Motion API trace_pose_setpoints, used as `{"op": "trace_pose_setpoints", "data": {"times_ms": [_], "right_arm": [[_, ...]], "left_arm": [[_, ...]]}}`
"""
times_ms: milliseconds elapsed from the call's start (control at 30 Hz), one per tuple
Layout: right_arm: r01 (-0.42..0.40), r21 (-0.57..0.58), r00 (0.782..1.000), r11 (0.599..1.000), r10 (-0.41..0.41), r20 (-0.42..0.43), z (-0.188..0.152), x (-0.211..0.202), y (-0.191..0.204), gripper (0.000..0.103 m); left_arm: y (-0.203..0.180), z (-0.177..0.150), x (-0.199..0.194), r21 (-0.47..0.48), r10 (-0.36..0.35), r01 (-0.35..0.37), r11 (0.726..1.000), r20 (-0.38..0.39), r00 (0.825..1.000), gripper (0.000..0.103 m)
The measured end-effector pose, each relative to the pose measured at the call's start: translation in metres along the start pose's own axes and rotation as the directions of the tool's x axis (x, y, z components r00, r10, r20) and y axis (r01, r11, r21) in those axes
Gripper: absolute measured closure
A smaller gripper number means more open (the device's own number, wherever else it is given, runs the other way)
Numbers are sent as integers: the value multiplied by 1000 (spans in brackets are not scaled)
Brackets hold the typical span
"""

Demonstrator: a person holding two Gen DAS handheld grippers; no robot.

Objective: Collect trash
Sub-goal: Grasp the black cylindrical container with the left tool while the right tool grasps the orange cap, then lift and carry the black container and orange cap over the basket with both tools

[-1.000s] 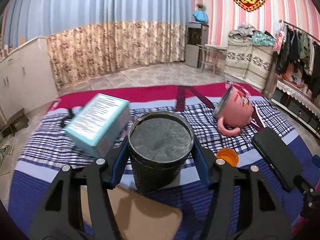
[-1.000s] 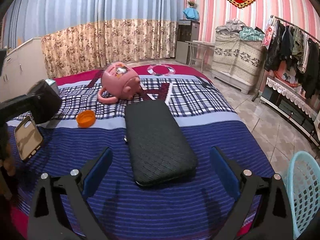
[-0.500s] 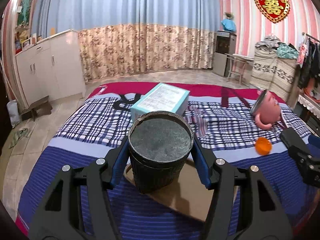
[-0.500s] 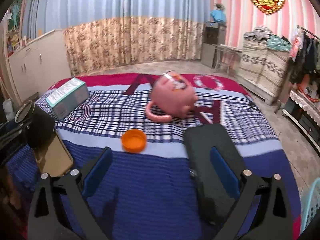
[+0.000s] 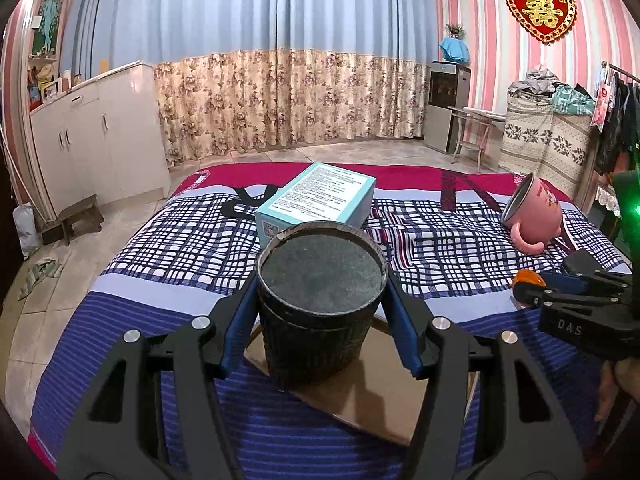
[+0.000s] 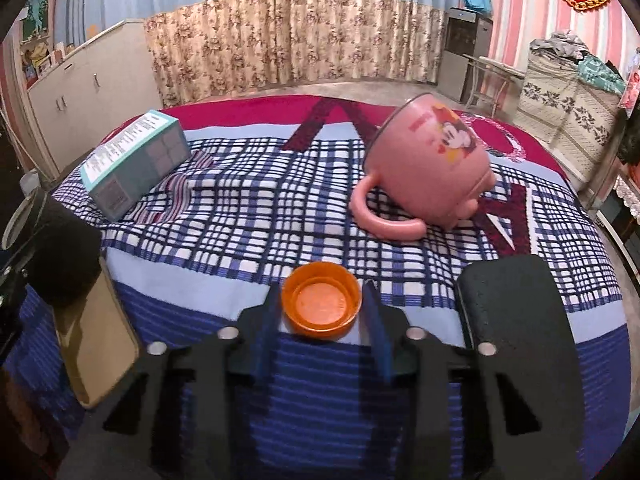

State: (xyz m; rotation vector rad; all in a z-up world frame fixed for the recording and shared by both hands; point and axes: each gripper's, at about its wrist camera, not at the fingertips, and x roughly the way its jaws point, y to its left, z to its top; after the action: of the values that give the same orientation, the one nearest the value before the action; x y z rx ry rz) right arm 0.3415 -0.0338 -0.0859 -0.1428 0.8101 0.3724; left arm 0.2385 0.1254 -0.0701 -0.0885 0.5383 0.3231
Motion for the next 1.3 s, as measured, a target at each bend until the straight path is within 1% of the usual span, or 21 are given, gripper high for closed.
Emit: {"op": "trace_pose_setpoints", "data": {"times_ms": [133, 267, 400, 533, 633, 767, 900, 1100, 1300], "right_arm": [[-10, -1, 999, 1000, 10, 32, -7, -13, 0, 63], [-5, -3, 997, 1000, 5, 74, -17, -41, -3, 63], [6, 5, 996, 1000, -6, 94, -29, -62, -11, 63], [34, 19, 993, 999, -36, 112, -47, -86, -23, 63], [62, 38, 988, 997, -66, 138, -59, -109, -38, 63], [88, 89, 980, 992, -102, 168, -79, -140, -59, 63], [140, 133, 967, 981, -165, 194, -95, -168, -81, 63], [215, 209, 936, 954, -262, 234, -116, -208, -115, 63], [299, 304, 895, 905, -376, 239, -147, -250, -164, 63]], "left_arm": [[0, 0, 0, -1, 1, -1, 1000, 1, 1000, 44], [0, 0, 0, 1, 2, -2, 1000, 1, 1000, 44], [1, 0, -1, -2, -3, 3, 1000, 4, 1000, 44], [-2, 3, -3, 13, 3, -3, 1000, 10, 1000, 44], [-8, 4, -11, 27, -10, 10, 1000, 16, 1000, 44], [-18, 3, -32, 46, -52, 51, 998, 15, 999, 44], [-34, 2, -50, 41, -122, 122, 992, -4, 993, 44], [-78, 2, -76, 104, -216, 215, 971, -7, 976, 44], [-130, -1, -102, 173, -309, 306, 936, -9, 951, 44]]}}
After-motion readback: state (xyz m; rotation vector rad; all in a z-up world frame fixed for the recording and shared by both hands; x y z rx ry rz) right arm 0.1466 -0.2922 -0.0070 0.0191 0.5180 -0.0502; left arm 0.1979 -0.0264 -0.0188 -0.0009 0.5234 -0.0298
